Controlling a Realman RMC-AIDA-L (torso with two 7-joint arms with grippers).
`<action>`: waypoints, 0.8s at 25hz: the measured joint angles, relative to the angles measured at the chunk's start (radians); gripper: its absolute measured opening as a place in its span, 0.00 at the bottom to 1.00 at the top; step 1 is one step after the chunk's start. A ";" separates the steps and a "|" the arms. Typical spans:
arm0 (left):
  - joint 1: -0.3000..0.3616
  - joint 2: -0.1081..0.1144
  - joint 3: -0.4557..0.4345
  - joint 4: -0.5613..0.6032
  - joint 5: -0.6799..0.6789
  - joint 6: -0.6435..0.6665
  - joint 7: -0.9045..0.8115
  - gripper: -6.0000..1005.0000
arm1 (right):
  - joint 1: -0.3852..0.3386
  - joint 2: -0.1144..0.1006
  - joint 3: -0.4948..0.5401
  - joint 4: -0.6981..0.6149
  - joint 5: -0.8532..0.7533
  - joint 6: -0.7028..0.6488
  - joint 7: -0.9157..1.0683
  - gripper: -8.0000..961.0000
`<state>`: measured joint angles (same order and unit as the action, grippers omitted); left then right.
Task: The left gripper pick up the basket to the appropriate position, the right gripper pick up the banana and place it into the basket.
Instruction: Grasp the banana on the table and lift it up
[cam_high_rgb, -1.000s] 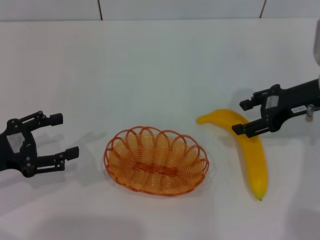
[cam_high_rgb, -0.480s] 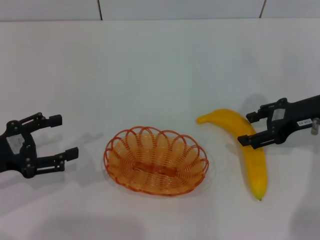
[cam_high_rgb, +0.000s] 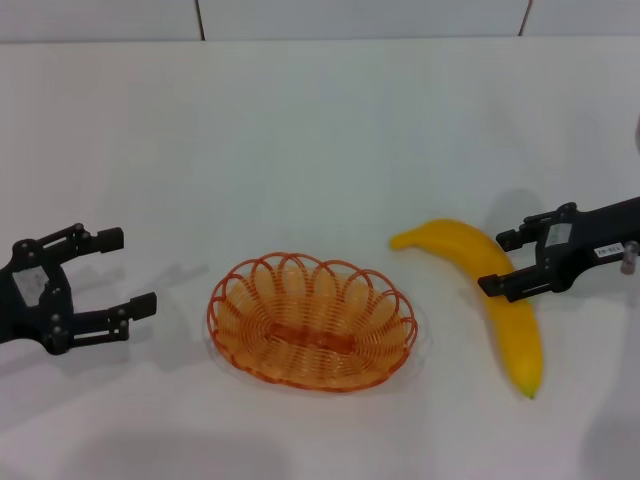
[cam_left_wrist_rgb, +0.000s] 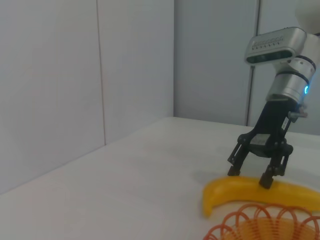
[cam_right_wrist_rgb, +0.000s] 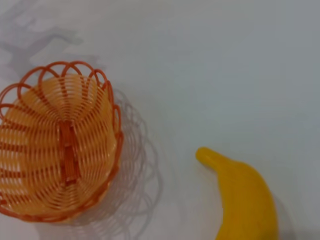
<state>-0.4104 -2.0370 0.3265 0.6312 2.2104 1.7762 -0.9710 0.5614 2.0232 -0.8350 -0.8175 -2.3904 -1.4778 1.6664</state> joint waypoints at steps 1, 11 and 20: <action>0.000 0.000 0.000 0.000 0.000 0.000 0.000 0.90 | 0.000 0.000 0.000 0.000 -0.004 0.007 0.002 0.83; 0.001 0.000 -0.001 0.001 0.000 0.000 0.000 0.90 | 0.005 0.000 0.002 -0.010 -0.068 0.060 0.065 0.82; 0.001 0.000 -0.002 0.001 0.000 0.000 0.000 0.90 | 0.006 -0.010 0.027 -0.012 -0.069 0.057 0.068 0.83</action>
<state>-0.4095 -2.0370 0.3243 0.6320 2.2104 1.7763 -0.9710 0.5672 2.0129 -0.8078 -0.8291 -2.4598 -1.4208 1.7342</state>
